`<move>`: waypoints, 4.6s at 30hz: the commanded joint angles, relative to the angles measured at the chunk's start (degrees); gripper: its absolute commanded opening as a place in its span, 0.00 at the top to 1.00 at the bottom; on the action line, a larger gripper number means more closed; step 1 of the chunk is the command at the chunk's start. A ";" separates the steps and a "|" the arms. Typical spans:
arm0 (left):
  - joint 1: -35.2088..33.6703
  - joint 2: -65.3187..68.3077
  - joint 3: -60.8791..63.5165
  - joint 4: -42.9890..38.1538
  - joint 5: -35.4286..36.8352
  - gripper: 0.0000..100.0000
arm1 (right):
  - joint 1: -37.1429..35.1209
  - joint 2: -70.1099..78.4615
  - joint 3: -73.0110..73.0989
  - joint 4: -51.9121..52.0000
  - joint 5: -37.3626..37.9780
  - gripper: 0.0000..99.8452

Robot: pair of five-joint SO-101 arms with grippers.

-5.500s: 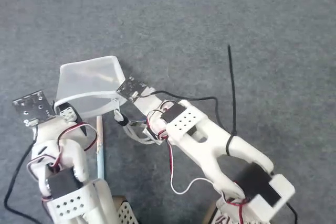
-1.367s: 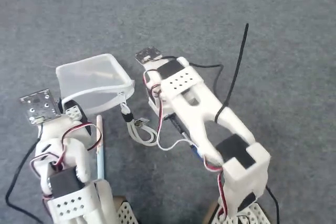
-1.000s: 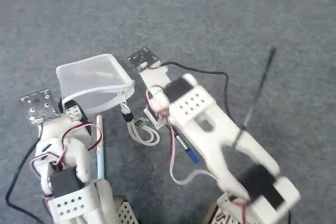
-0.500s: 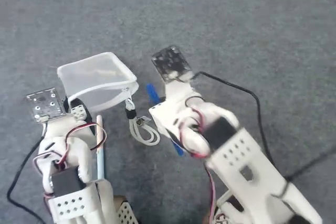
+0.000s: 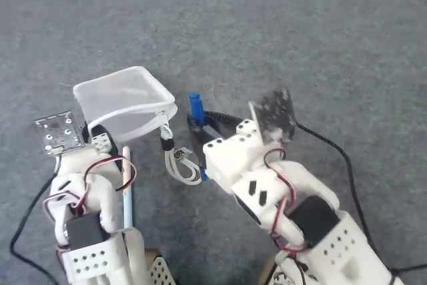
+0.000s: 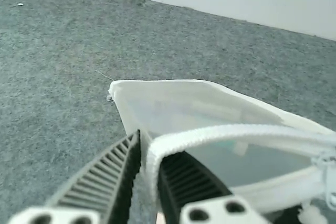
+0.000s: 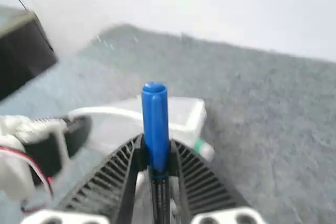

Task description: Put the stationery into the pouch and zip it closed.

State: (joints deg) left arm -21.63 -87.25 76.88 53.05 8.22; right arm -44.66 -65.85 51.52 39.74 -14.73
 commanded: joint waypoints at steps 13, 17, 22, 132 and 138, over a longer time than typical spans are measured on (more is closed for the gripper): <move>10.55 -0.70 -13.67 4.40 -0.70 0.99 | -0.66 -29.14 17.32 -22.37 -0.70 0.99; 13.27 -0.53 -15.34 4.31 -0.70 0.99 | -0.57 -36.18 21.10 -26.24 2.73 0.99; 16.53 -0.44 -18.59 4.66 -0.97 0.99 | -0.57 -38.20 23.12 -31.16 3.96 0.99; 4.66 30.42 -34.24 -3.08 10.37 0.99 | 6.99 -4.00 6.51 -9.89 9.05 0.83; -2.55 30.42 -34.24 -3.43 11.96 0.99 | 8.13 6.46 2.64 -9.89 8.70 0.83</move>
State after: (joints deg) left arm -20.13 -56.48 44.53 52.09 18.42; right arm -37.36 -65.67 59.43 29.89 -5.32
